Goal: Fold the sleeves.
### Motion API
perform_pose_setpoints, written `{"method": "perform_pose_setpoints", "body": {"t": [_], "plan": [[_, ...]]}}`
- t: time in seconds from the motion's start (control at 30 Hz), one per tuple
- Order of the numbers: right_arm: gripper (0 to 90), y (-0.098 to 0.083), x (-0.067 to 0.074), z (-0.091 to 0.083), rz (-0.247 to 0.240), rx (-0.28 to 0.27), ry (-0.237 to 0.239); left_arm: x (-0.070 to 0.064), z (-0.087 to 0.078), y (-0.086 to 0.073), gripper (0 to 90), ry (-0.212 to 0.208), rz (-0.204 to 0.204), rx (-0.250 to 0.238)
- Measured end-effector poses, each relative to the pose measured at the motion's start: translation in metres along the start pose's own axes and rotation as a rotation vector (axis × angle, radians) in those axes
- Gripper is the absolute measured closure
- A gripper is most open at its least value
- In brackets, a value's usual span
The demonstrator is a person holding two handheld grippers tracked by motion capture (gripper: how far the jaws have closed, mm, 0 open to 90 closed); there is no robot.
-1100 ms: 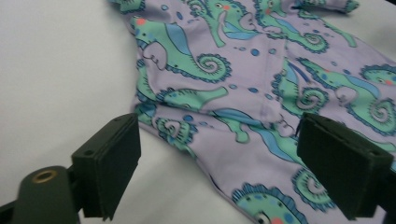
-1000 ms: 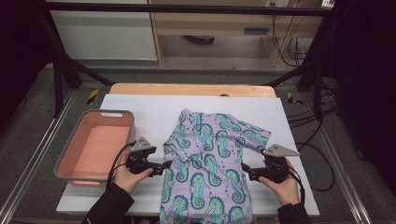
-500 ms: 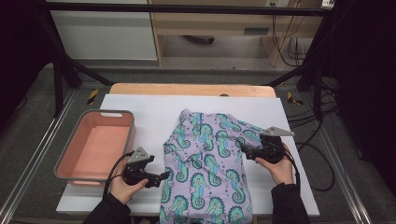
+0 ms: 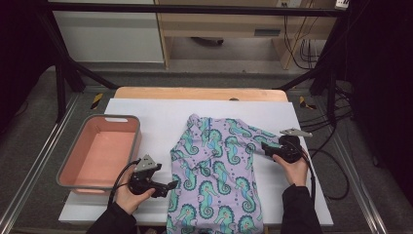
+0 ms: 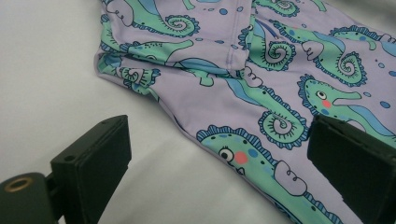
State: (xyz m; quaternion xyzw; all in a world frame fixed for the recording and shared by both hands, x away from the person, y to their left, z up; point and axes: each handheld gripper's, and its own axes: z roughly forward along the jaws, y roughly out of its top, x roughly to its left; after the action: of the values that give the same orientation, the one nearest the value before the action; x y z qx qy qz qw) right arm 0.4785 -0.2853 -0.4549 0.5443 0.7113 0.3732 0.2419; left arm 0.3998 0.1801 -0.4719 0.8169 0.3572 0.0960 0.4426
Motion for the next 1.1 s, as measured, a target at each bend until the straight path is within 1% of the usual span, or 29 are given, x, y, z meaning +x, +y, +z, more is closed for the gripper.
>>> {"method": "perform_pose_setpoints", "body": {"t": [0.03,0.07,0.13,0.2,0.3,0.47,0.5,0.57,0.63,0.7,0.73,0.8,0.87,0.9,0.93,1.03,1.1], "plan": [[29.4,-0.001,-0.002,0.001,-0.002,0.009,-0.025,0.000,0.000,0.000,6.0,-0.005,-0.003,0.004],[31.5,-0.003,-0.004,0.003,-0.001,0.010,-0.038,0.000,0.001,0.000,6.0,-0.002,0.001,0.004],[36.2,-0.007,-0.009,0.005,0.018,0.015,-0.045,0.000,0.000,0.000,5.9,-0.001,0.002,0.001],[36.9,-0.010,-0.012,0.009,0.029,0.043,-0.050,0.000,0.000,0.000,5.9,-0.002,0.001,-0.004],[39.3,-0.014,-0.015,0.014,0.038,0.069,-0.065,-0.001,0.001,0.001,6.0,-0.003,0.002,-0.003],[44.3,-0.017,-0.014,0.020,0.030,0.099,-0.075,0.000,0.001,0.000,5.8,0.002,0.003,-0.001],[46.3,-0.017,-0.014,0.021,0.022,0.102,-0.085,0.000,0.001,0.000,5.9,0.003,0.003,-0.002],[50.4,-0.017,-0.013,0.021,0.033,0.092,-0.099,0.000,0.001,0.000,5.8,0.005,0.002,-0.001],[57.5,-0.019,-0.014,0.021,0.036,0.081,-0.109,0.000,0.001,0.000,5.9,0.008,0.005,-0.002],[66.8,-0.019,-0.016,0.020,0.047,0.071,-0.122,-0.001,0.002,0.000,5.8,0.009,0.009,0.000],[73.2,-0.020,-0.017,0.019,0.048,0.067,-0.124,-0.001,0.002,0.000,5.8,0.011,0.009,0.002],[84.2,-0.020,-0.018,0.019,0.060,0.065,-0.109,-0.001,0.003,0.000,5.8,0.010,0.010,0.003],[86.6,-0.019,-0.017,0.019,0.064,0.067,-0.097,-0.001,0.003,-0.001,5.8,0.011,0.011,0.003],[86.9,-0.019,-0.018,0.019,0.058,0.063,-0.101,-0.001,0.004,-0.001,5.8,0.012,0.012,0.005],[87.1,-0.018,-0.018,0.019,0.063,0.054,-0.101,-0.001,0.004,-0.001,5.8,0.011,0.013,0.007],[87.4,-0.012,-0.018,0.012,0.058,0.000,-0.095,-0.001,0.003,0.000,5.8,0.010,0.011,0.000],[87.5,-0.006,-0.016,0.006,0.040,-0.045,-0.084,-0.002,0.003,0.000,5.8,0.011,0.010,-0.001]]}}
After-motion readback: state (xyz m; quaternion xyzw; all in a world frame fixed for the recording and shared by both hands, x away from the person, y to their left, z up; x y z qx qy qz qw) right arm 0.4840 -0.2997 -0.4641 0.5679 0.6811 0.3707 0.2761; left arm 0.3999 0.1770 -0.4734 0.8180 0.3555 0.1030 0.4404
